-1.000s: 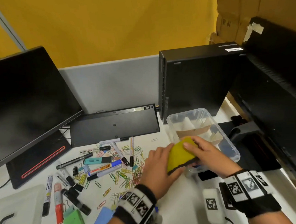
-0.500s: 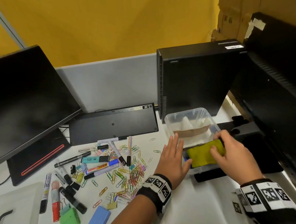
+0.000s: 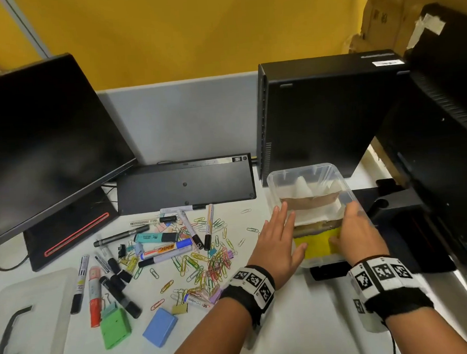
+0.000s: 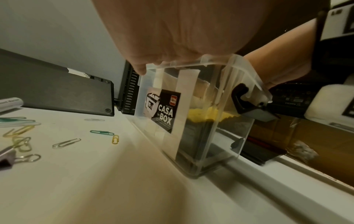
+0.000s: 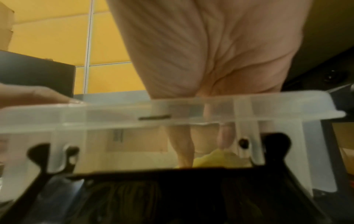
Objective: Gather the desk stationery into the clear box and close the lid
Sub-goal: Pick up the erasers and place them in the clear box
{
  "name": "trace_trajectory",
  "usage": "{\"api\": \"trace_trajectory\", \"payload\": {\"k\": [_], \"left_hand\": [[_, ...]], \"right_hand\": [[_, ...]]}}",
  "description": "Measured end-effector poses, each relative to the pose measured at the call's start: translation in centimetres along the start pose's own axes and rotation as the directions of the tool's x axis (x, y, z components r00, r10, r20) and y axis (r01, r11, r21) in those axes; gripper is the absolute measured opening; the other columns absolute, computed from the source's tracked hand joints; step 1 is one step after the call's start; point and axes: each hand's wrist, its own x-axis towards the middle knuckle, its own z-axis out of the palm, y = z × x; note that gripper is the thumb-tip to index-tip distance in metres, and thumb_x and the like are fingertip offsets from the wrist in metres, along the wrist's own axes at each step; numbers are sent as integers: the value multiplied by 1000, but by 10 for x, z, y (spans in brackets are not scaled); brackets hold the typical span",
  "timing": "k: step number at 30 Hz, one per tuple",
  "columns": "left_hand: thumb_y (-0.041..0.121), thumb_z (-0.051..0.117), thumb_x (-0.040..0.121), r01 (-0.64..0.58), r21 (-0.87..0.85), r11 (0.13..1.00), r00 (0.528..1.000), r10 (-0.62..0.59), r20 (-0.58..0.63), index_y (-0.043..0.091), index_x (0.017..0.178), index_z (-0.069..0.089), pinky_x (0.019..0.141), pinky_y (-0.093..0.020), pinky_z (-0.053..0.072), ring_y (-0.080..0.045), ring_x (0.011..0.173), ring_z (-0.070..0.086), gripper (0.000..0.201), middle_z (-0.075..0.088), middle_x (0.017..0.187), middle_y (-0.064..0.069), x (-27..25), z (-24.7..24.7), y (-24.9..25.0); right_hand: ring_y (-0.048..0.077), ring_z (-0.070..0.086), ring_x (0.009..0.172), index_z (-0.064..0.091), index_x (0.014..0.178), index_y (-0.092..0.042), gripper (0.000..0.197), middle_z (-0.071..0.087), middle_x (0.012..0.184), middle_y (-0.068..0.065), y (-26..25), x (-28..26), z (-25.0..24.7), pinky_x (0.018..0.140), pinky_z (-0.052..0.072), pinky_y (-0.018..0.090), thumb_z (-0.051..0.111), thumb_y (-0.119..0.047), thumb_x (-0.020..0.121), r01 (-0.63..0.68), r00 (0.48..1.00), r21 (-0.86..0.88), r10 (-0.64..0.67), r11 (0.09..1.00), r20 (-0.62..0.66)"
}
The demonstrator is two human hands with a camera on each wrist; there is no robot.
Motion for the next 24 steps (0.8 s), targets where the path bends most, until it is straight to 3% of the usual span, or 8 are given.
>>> {"api": "trace_trajectory", "payload": {"k": [4, 7, 12, 16, 19, 21, 24], "left_hand": [[58, 7, 87, -1, 3, 1000, 1000, 1, 6, 17, 151, 4, 120, -37, 1, -13, 145, -17, 76, -15, 159, 1, 0, -2, 1], [58, 8, 88, 3, 24, 1000, 1000, -4, 17, 16, 151, 5, 120, -38, 3, -14, 145, -15, 76, -14, 159, 0, 0, -1, 0], [61, 19, 91, -3, 33, 999, 996, 1, 85, 19, 151, 3, 120, -40, 5, -13, 146, -10, 75, -12, 159, 2, 0, -17, -5], [53, 35, 95, 115, -30, 993, 991, -113, 65, 25, 150, 15, 118, -33, 13, -12, 145, 12, 65, 14, 159, 3, -36, -55, -32], [49, 44, 93, 313, 12, 950, 947, -313, 71, 28, 144, 29, 112, -34, 29, -14, 136, 30, 57, 36, 148, 4, -88, -76, -75], [54, 49, 89, 429, 113, 896, 891, -440, 114, 28, 142, 32, 109, -34, 34, -15, 131, 35, 61, 39, 144, 3, -126, -79, -105], [65, 55, 78, 508, 222, 833, 811, -549, 203, 26, 141, 31, 104, -31, 39, -15, 122, 41, 78, 41, 137, 2, -174, -78, -142]], "right_hand": [[34, 60, 104, 57, 111, -10, 34, 62, 115, 16, 0, 4, 0, 83, 45, 38, 49, -31, 86, 5, 971, -159, 33, 987, 238], [32, 57, 111, 60, 118, -16, 39, 59, 124, 13, -2, 6, -3, 92, 45, 39, 40, -33, 89, 28, 932, -202, 48, 979, 360], [30, 58, 111, 61, 113, -13, 33, 60, 125, 12, -10, 5, -8, 92, 44, 38, 40, -22, 90, 47, 925, -273, 61, 961, 374], [30, 57, 113, 61, 113, -12, 33, 59, 125, 11, -15, 0, -8, 95, 42, 40, 37, -17, 91, 24, 936, -301, 85, 953, 341], [30, 54, 116, 60, 117, -11, 35, 57, 128, 11, -16, -3, -6, 102, 38, 42, 38, -16, 91, -47, 941, -290, 140, 956, 310], [31, 53, 118, 61, 116, -12, 35, 57, 129, 11, -18, -5, -4, 107, 34, 45, 38, -16, 90, -88, 944, -293, 173, 952, 281], [29, 52, 121, 61, 118, -14, 36, 56, 130, 10, -28, -14, -4, 107, 33, 44, 38, -16, 91, -170, 939, -313, 250, 934, 237]]}}
